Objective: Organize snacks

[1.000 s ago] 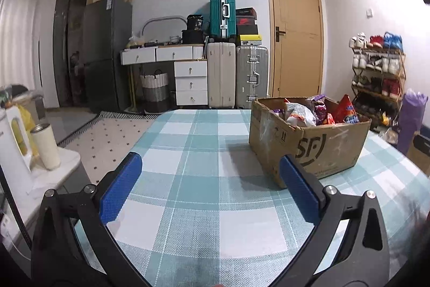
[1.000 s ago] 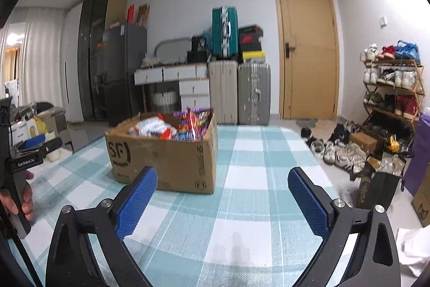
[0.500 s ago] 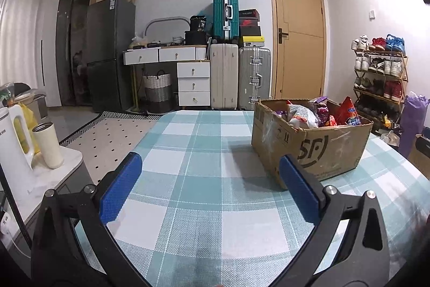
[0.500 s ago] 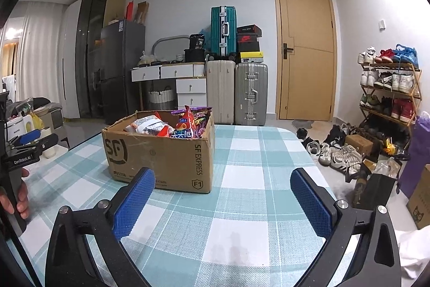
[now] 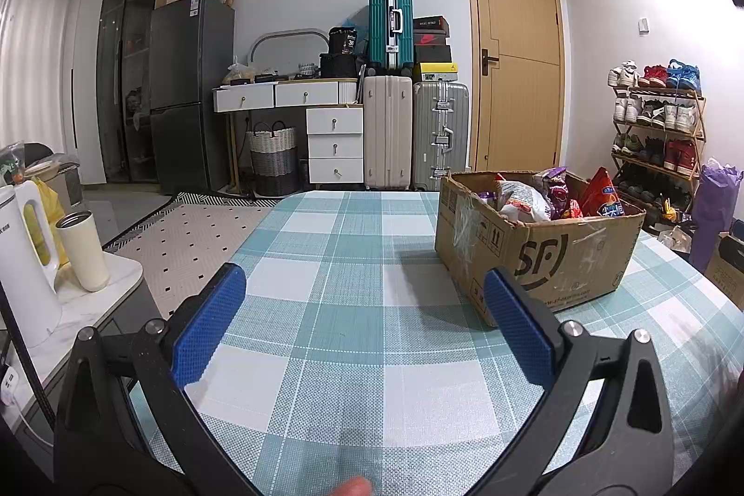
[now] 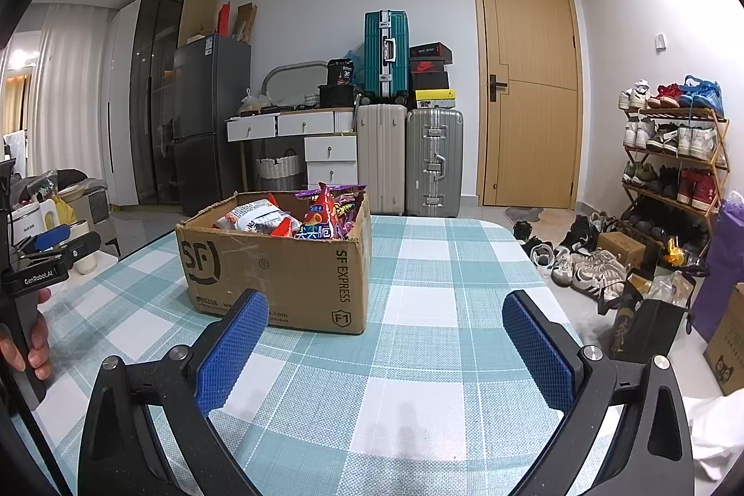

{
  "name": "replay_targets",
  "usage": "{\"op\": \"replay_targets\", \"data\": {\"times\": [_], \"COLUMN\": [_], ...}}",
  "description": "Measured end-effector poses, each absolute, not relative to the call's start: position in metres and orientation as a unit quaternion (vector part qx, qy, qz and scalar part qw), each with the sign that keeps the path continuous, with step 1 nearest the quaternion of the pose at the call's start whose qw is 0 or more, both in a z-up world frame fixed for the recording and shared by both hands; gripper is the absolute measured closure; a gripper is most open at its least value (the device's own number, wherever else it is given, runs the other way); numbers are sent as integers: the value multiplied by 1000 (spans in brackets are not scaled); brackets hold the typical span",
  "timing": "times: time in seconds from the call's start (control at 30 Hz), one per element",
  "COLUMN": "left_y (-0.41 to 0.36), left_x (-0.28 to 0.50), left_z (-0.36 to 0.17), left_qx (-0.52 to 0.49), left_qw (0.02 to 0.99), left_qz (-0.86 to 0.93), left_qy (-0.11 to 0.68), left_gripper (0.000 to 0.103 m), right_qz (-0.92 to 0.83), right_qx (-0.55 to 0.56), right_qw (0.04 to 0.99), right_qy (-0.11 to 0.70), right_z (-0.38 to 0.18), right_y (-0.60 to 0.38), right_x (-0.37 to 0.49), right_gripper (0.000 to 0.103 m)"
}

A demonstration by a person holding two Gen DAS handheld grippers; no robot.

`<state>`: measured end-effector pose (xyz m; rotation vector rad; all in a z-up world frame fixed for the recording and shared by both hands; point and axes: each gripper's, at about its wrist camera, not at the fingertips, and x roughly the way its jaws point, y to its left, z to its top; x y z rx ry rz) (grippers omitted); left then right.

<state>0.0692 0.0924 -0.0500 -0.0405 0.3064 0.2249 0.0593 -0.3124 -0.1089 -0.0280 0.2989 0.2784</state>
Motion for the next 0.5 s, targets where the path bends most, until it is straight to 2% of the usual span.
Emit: {"op": "replay_targets", "data": {"times": [0.5], "left_y": [93], "left_x": [68], "left_z": [-50], "left_qx": [-21], "left_qw": [981], "left_qz": [117], "left_qy": [151], "left_gripper": [1], "right_qz": [138], "right_qx": [-14], "right_qw": [979], "right_qy": [148], "right_z": [-109], "right_y": [-313], "right_x": [59], "right_gripper": [0]}}
